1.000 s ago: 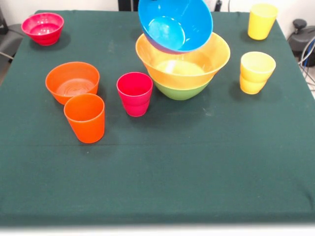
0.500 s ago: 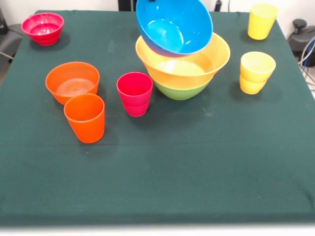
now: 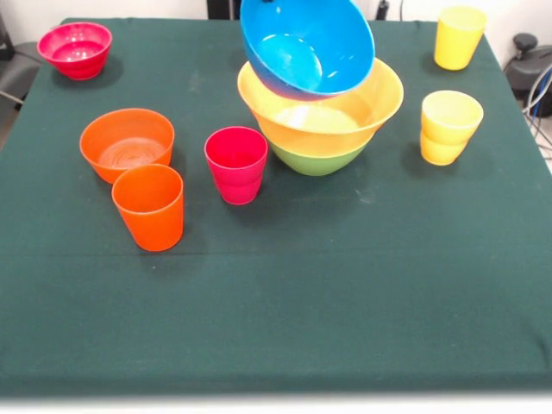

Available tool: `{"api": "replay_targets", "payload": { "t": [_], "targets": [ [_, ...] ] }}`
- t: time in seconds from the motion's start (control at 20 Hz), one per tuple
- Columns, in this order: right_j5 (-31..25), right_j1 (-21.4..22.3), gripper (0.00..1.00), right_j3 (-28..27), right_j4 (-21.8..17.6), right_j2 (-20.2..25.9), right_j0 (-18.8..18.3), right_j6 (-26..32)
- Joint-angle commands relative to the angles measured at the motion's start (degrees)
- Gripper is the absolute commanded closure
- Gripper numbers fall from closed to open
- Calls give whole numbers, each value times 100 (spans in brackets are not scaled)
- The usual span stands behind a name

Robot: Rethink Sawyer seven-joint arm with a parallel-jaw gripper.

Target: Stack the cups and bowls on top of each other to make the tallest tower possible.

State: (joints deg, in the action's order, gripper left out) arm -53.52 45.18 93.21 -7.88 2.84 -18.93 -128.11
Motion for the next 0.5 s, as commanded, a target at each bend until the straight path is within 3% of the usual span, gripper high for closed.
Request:
{"api": "replay_targets", "payload": {
  "t": [0.05,0.5],
  "targets": [
    [-329,-199,100,-149,18,21,188,-580],
    [-336,-220,100,-169,32,-151,421,-706]
  ]
}}
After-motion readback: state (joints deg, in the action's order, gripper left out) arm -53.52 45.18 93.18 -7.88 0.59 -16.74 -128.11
